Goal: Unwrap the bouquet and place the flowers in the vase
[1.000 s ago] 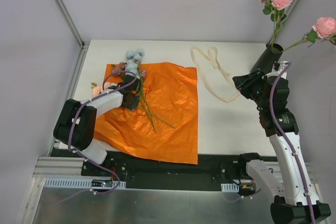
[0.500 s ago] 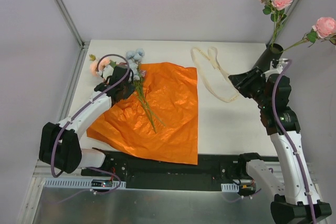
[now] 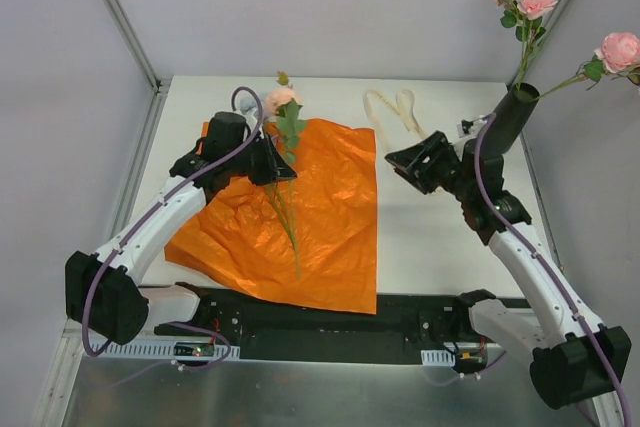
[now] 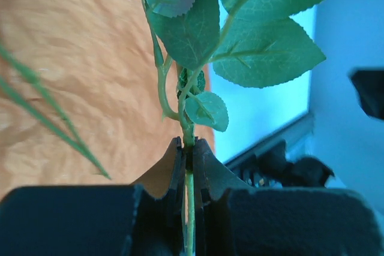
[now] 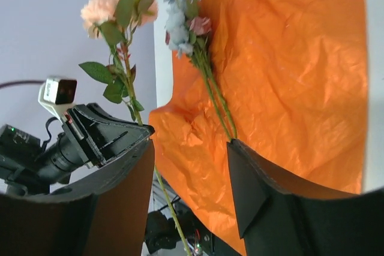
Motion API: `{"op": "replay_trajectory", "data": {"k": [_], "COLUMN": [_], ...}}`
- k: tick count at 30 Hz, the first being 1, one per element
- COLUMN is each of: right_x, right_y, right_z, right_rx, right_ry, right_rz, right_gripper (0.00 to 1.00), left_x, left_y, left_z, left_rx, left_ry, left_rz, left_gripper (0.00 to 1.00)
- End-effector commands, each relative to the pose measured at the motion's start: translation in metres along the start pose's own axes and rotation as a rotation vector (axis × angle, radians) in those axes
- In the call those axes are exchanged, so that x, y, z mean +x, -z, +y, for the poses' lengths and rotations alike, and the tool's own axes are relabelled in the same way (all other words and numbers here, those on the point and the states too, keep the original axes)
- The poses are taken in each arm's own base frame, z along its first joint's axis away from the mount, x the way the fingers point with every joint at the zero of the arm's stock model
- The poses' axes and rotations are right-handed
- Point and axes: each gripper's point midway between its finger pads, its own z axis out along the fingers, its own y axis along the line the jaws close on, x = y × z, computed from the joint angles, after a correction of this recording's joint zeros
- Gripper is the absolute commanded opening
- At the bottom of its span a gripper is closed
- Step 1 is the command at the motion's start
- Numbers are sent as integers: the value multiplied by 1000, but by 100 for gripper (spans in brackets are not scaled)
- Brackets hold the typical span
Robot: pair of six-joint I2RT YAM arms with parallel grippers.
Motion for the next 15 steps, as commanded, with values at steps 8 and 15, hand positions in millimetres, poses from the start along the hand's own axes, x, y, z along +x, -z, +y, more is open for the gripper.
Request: {"op": "replay_trajectory", "data": {"k": [8, 15], "right_x": [43, 55], "right_y": [-20, -43], "right_z": [86, 95], "right_rx": [-349, -342], "right_ry": [-10, -1], "right_rz": [97, 111], "right_gripper": [61, 55], "left_x": [43, 48], "left_y": [22, 29], "left_z": [-102, -113], "left_rx": [448, 503], "left_ry": [-180, -199], "left_rz": [251, 284], "left_gripper": [0, 0]}}
